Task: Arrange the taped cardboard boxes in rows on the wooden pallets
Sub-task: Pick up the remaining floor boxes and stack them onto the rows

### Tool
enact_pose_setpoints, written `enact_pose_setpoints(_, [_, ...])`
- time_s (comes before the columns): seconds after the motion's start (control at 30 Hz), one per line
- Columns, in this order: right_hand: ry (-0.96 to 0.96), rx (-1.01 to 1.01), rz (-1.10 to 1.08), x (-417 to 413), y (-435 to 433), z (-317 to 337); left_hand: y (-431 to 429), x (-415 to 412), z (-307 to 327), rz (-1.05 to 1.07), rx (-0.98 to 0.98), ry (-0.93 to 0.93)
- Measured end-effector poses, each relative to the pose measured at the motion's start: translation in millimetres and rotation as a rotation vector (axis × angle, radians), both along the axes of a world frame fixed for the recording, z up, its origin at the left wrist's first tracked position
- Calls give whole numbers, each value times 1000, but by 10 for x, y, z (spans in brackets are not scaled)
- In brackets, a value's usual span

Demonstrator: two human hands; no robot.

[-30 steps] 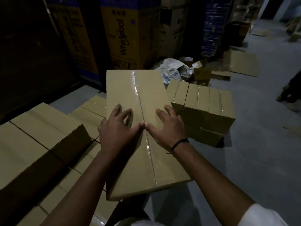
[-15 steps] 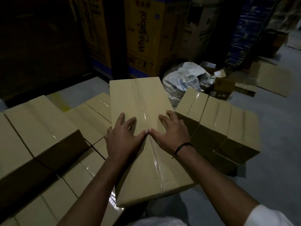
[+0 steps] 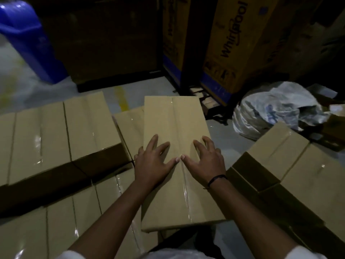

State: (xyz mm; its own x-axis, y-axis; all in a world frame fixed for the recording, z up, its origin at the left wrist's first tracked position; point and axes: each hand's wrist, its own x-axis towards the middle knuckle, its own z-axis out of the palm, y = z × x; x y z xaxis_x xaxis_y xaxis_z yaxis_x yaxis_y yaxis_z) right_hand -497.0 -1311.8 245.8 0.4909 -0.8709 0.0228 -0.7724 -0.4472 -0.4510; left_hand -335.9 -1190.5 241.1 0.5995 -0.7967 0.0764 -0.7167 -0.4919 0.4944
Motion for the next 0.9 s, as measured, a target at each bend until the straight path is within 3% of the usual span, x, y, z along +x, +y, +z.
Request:
enact_pose_setpoints(0.53, [148,134,399,332,-1027,-1076,-474,-116,-1017,284,167,130])
enact_pose_setpoints(0.9, [123,229,448,1684,-1504,-1570,-849,1124,-1497,311,13,141])
